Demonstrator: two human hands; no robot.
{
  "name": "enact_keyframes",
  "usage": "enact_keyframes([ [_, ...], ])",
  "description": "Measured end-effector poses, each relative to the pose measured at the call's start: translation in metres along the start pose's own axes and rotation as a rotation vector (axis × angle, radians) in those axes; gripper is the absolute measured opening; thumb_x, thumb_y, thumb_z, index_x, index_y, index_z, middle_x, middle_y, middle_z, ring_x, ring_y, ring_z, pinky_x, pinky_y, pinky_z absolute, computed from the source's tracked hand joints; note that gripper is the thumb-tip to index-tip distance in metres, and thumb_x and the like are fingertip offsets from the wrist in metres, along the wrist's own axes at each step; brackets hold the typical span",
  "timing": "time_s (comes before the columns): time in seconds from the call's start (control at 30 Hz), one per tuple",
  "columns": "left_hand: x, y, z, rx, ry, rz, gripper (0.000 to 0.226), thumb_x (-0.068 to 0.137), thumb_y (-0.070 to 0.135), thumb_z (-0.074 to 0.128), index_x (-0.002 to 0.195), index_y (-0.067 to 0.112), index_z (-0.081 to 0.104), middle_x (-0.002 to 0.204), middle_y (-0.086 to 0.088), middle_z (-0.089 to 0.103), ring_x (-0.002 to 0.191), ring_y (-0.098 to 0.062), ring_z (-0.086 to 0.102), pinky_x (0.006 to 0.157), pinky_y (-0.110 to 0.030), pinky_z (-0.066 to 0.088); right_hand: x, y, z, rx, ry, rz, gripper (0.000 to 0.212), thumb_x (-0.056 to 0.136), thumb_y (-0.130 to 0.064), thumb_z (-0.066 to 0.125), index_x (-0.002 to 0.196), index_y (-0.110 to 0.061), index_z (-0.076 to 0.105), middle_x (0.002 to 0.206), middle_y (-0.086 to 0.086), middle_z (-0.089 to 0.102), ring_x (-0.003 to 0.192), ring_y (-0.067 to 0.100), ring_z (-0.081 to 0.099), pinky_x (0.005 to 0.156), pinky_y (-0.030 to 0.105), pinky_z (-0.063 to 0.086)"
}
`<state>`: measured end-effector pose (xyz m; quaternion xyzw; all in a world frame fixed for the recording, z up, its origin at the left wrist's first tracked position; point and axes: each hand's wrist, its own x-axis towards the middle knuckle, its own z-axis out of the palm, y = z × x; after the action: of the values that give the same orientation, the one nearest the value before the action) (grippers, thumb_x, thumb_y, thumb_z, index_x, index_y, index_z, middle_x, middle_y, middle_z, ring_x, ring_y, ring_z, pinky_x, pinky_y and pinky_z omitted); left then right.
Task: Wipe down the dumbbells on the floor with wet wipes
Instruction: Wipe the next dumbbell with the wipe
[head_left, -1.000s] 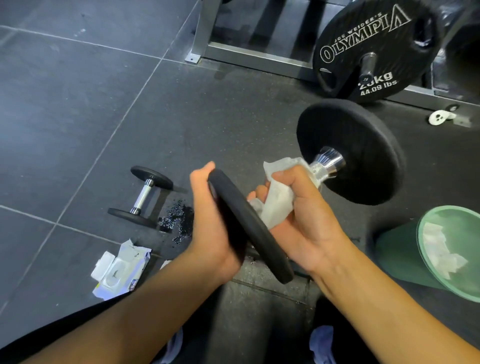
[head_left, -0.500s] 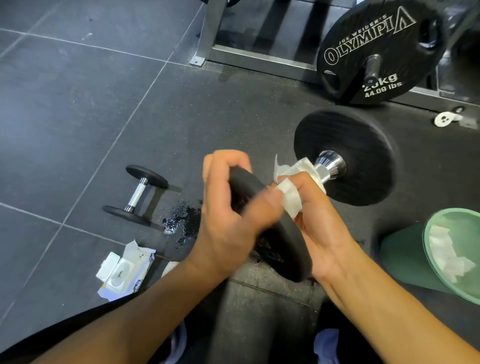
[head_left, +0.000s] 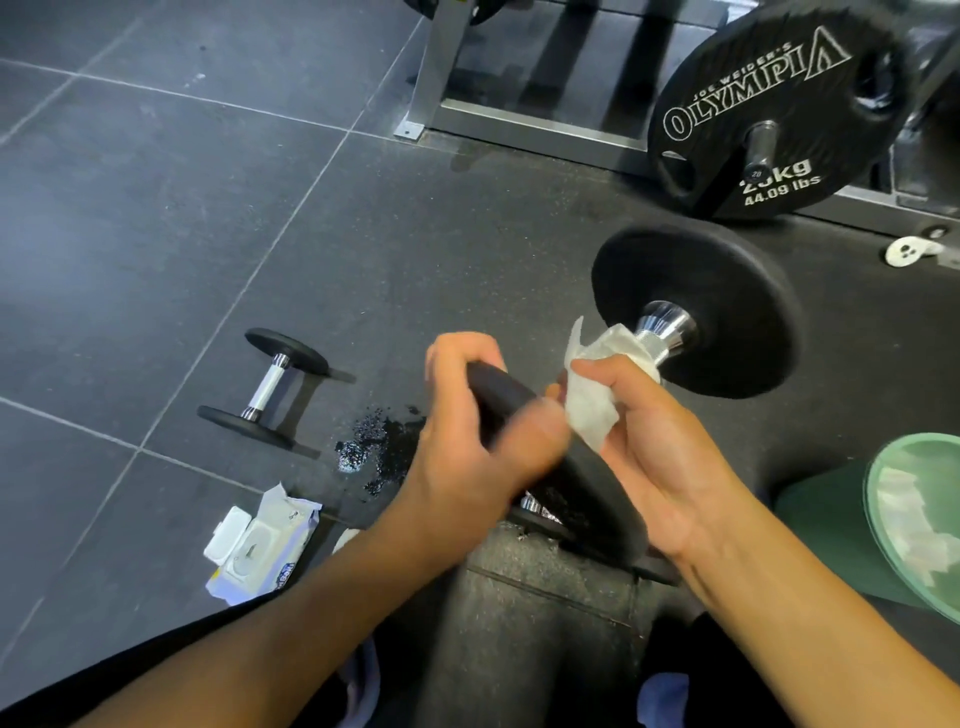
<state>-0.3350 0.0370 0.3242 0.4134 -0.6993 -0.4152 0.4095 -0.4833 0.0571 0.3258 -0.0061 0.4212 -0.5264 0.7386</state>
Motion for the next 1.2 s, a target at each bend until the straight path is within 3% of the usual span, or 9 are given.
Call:
enact_keyframes([
  [0.1,-0.018,-0.019,0.001,0.527,-0.06,0.525,0.051,0.072,0.058,0.075,0.099,0.023,0.049,0.107,-0.004,0.038,0.101,-0.024,0.046,0.095,-0.045,0.04,0.003,0.002,0.0,0.026,-0.002,0.117,0.043,0.088,-0.022,0.067,0.123,-0.001,0.054,0.11,0.02,0.067,0.1,0.032,0.07,0.088,0.041,0.058],
  [0.23,-0.039,-0.016,0.011,0.801,-0.203,0.866,0.021,0.085,0.04,0.072,0.097,0.026,0.061,0.109,0.004,0.046,0.11,-0.015,0.048,0.103,-0.049,0.035,0.005,0.004,-0.002,0.044,0.039,0.21,0.019,0.088,-0.026,0.065,0.091,-0.009,0.059,0.071,0.005,0.059,0.062,0.018,0.063,0.06,0.026,0.055],
  [0.3,-0.036,-0.002,-0.002,0.64,-0.24,0.716,0.019,0.09,0.043,0.067,0.092,0.024,0.068,0.105,0.005,0.049,0.105,-0.017,0.053,0.102,-0.046,0.036,0.005,0.009,-0.003,0.062,0.048,0.243,0.028,0.089,-0.025,0.066,0.101,0.0,0.061,0.077,0.013,0.065,0.065,0.022,0.068,0.059,0.029,0.058],
  [0.43,0.015,-0.002,-0.064,0.211,-0.082,0.228,0.008,0.09,0.021,0.067,0.09,0.013,0.069,0.092,0.0,0.063,0.089,-0.016,0.06,0.085,-0.025,0.047,0.019,0.025,-0.006,0.06,0.093,0.212,0.075,0.085,-0.013,0.073,0.15,-0.01,0.038,0.135,0.033,0.059,0.12,0.043,0.063,0.106,0.058,0.046],
  [0.63,0.092,-0.183,-0.191,0.484,0.073,-0.662,0.012,0.092,0.02,0.067,0.084,0.014,0.062,0.076,-0.002,0.061,0.076,-0.023,0.059,0.068,-0.029,0.045,0.042,0.054,-0.006,-0.029,0.109,0.163,0.045,0.091,-0.009,0.064,0.13,-0.026,0.049,0.115,0.035,0.068,0.1,0.05,0.071,0.087,0.064,0.056],
  [0.77,0.069,-0.296,-0.262,0.746,-0.052,-0.83,0.02,0.091,0.028,0.071,0.09,0.009,0.064,0.095,-0.017,0.072,0.1,-0.039,0.068,0.085,-0.043,0.053,0.062,0.076,0.007,-0.111,0.178,0.112,0.03,0.095,-0.002,0.058,0.12,-0.017,0.055,0.091,0.02,0.068,0.07,0.039,0.075,0.058,0.049,0.062],
  [0.93,0.049,-0.359,-0.304,0.815,0.014,-1.045,0.06,0.093,0.04,0.071,0.145,0.017,0.05,0.15,-0.027,0.036,0.127,-0.05,0.053,0.114,-0.048,0.043,0.126,0.115,0.015,-0.122,0.253,0.128,0.036,0.096,0.0,0.056,0.126,-0.019,0.053,0.118,0.026,0.063,0.11,0.051,0.066,0.066,0.053,0.062],
  [1.07,0.049,-0.406,-0.327,0.67,0.094,-1.142,0.068,0.1,0.051,0.058,0.157,0.02,0.039,0.151,-0.025,0.05,0.138,-0.045,0.047,0.113,-0.05,0.045,0.177,0.144,0.012,-0.13,0.271,0.148,0.032,0.097,0.002,0.054,0.119,-0.021,0.054,0.111,0.021,0.062,0.09,0.049,0.07,0.068,0.055,0.06],
  [1.2,0.047,-0.443,-0.334,0.539,0.132,-1.236,0.073,0.101,0.053,0.057,0.162,0.024,0.031,0.157,-0.018,0.044,0.132,-0.046,0.051,0.086,-0.054,0.06,0.22,0.17,-0.009,-0.166,0.32,0.157,0.034,0.095,0.006,0.054,0.119,-0.018,0.052,0.104,0.018,0.059,0.079,0.046,0.073,0.09,0.073,0.049],
])
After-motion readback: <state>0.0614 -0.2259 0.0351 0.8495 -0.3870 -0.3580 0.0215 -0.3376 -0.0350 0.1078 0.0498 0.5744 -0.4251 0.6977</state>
